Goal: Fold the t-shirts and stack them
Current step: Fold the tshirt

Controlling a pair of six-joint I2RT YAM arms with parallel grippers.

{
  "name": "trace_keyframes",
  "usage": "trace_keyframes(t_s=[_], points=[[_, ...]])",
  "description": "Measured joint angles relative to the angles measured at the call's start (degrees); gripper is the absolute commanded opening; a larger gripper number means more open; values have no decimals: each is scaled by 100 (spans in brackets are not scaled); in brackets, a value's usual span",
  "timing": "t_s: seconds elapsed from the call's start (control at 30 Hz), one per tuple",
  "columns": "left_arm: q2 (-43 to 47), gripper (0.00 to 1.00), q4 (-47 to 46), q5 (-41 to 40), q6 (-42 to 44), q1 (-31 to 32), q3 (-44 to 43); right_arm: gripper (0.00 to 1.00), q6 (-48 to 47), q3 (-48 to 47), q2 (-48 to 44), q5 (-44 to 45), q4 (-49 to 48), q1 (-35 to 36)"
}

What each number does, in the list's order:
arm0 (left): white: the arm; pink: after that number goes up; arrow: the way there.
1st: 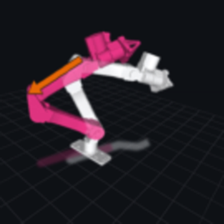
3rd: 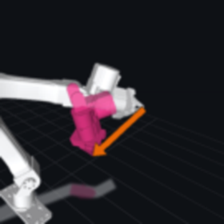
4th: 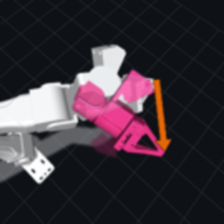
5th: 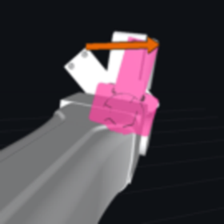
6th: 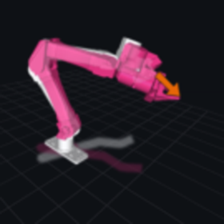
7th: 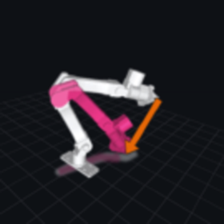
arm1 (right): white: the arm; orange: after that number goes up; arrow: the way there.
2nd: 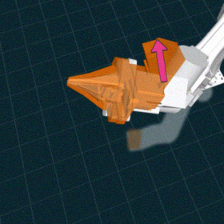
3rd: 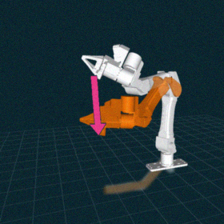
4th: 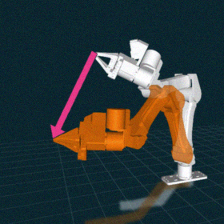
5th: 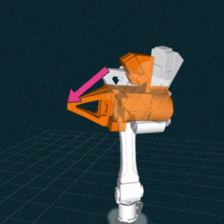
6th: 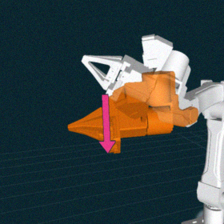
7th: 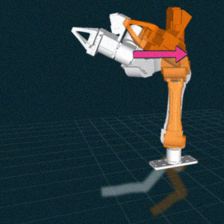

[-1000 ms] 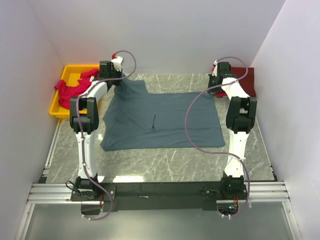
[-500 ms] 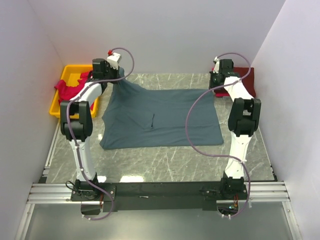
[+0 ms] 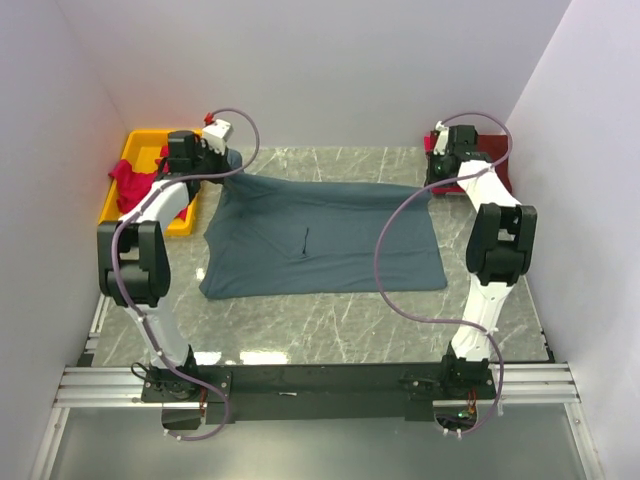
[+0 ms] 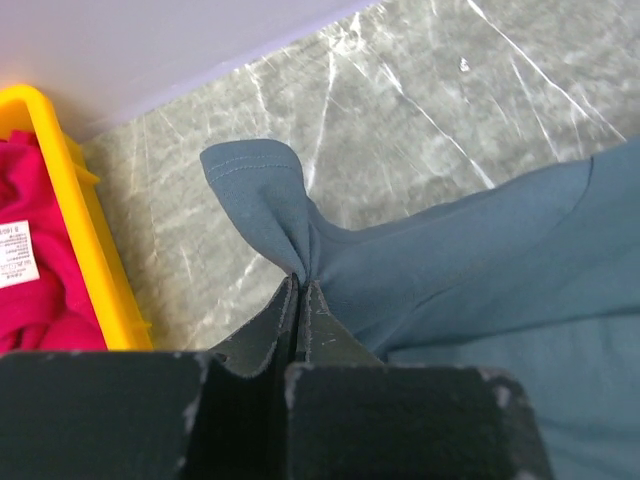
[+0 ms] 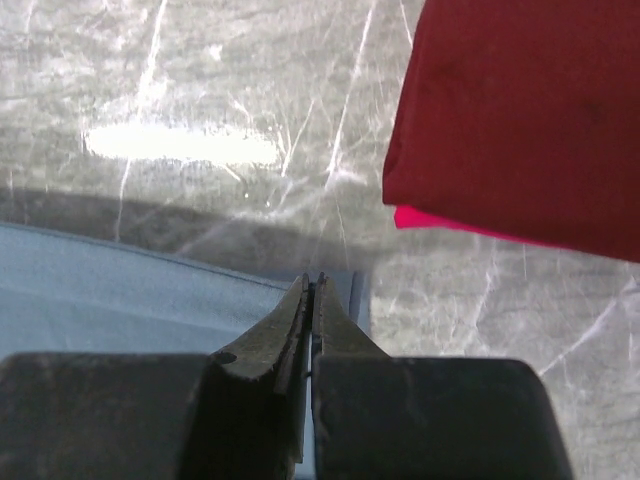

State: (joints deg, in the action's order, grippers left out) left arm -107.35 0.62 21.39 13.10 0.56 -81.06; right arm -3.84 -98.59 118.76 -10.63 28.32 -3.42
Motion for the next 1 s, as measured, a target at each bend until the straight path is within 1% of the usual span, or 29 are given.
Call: trace_keyframes(t_s=[0.3, 0.6, 1.0], points=[[723, 0, 210, 201, 243, -92, 791, 0, -153, 337, -195, -81, -2, -57], [1311, 0, 439, 328, 404, -219, 1338, 0, -282, 656, -509, -192, 0, -107], [1484, 0, 612, 337, 667, -219, 1853, 0, -496, 1285, -581, -256, -48, -151]])
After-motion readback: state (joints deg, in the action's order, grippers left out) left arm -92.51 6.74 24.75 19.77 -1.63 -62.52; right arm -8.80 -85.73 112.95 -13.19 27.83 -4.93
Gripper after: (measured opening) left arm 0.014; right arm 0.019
